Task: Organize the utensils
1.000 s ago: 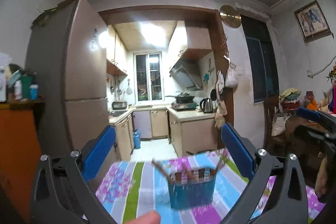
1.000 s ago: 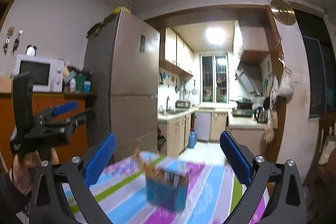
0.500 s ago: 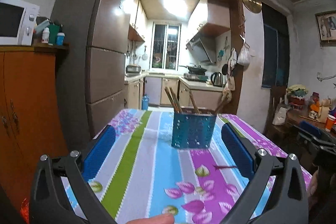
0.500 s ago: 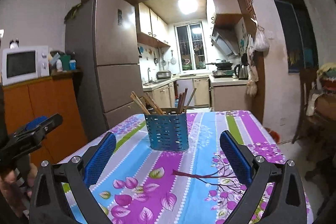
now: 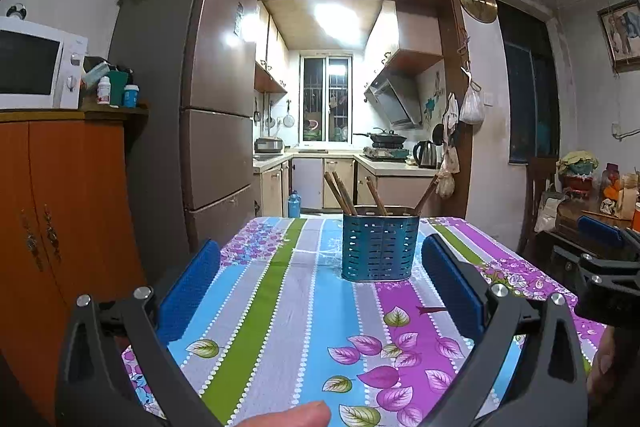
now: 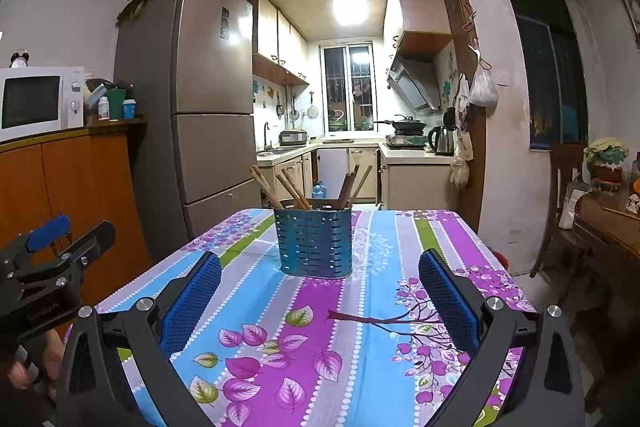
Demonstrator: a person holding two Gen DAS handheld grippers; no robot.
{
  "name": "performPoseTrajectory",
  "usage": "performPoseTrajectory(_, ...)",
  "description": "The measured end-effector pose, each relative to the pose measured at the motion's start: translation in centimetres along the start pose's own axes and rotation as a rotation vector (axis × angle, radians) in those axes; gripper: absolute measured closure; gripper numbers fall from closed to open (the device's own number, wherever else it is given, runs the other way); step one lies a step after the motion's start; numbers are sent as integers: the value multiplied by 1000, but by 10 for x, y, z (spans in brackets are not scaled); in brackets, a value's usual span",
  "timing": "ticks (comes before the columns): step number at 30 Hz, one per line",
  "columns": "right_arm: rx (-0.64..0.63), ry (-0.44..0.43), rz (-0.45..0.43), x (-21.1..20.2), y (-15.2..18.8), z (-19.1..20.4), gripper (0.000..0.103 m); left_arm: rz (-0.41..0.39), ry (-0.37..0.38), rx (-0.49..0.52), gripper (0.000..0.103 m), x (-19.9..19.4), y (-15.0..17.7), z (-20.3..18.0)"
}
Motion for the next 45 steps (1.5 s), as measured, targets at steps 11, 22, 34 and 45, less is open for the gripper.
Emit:
performPoseTrajectory(11, 7, -8, 5, -4, -1, -1, 5, -9, 7, 27, 5, -3, 0, -12)
performPoseTrajectory(22, -9, -21, 6, -2, 2, 3, 5, -1, 12, 32, 6, 0, -1, -15)
performPoseTrajectory(34, -2, -16, 3, -1, 1, 1, 5, -5, 14, 30, 5, 2, -4, -17)
performPoseTrajectory(45, 4, -29, -2, -3, 2, 3, 5, -4, 16, 35, 6, 4, -6, -20)
Point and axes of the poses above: each gripper's, at about its wrist camera, not at the fingertips, and x roughly the way its jaws point, z to its left, y to its underside, the point moved 9 cm from there along x, roughly the way its jaws point, and after that the axes turned 6 degrees about y, right-handed, at the moved point
